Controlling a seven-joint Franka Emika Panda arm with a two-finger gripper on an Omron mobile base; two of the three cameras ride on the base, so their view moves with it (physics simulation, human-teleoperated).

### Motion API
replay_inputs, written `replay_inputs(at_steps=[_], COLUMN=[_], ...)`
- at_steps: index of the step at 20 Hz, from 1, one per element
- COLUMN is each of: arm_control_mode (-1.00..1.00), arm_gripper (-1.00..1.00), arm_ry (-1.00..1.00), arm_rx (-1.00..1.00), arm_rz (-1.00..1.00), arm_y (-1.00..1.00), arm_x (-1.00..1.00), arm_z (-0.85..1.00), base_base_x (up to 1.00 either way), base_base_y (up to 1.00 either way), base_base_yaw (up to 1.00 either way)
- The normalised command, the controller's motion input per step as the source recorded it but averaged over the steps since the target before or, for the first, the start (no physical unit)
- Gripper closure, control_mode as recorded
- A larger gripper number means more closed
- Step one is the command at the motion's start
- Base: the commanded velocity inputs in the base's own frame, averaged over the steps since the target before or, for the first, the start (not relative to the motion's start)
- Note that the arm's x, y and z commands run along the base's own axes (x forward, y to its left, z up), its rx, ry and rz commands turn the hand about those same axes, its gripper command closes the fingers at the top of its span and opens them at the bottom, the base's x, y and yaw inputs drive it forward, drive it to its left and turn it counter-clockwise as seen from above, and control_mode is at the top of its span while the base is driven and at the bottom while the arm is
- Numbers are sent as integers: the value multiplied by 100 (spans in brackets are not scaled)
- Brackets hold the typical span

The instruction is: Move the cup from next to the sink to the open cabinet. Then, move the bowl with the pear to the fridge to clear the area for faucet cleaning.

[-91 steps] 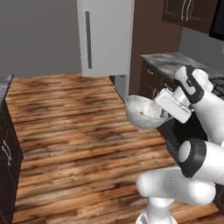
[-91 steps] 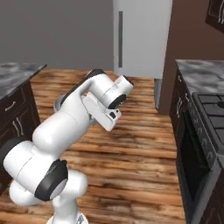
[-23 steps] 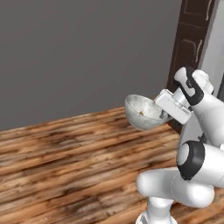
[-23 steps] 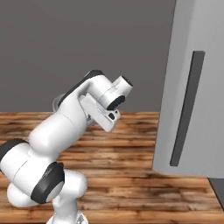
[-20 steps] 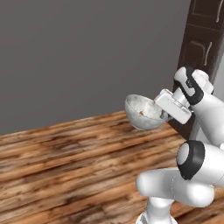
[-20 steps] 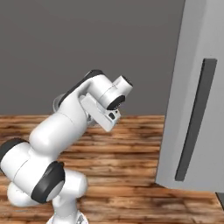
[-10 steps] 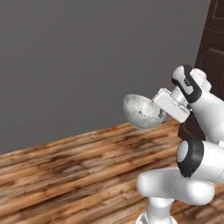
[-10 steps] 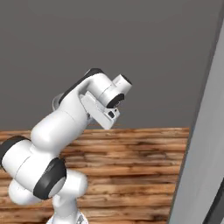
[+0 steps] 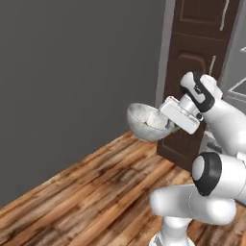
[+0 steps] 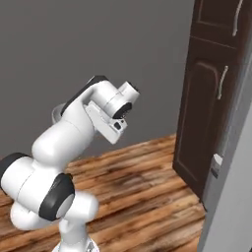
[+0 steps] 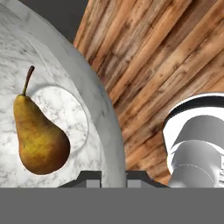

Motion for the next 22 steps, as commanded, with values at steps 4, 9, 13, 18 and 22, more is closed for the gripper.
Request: replay_inputs(at_steps=[4, 9, 13, 18, 22], arm_control_mode=[100, 100, 100, 100, 100], arm_gripper=[100, 100, 100, 100, 100], arm_ry=[0, 0, 0, 0, 0], arm_rx=[0, 0, 0, 0, 0], arm_rz=[0, 0, 0, 0, 0], arm_y=[0, 0, 0, 0, 0], arm_x=[0, 0, 0, 0, 0], arm_z=[0, 0, 0, 0, 0], base_base_x=[28, 55, 100, 100, 96], base_base_y=[0, 9, 81, 98, 61], base_base_yaw=[-89, -82, -56, -42, -50])
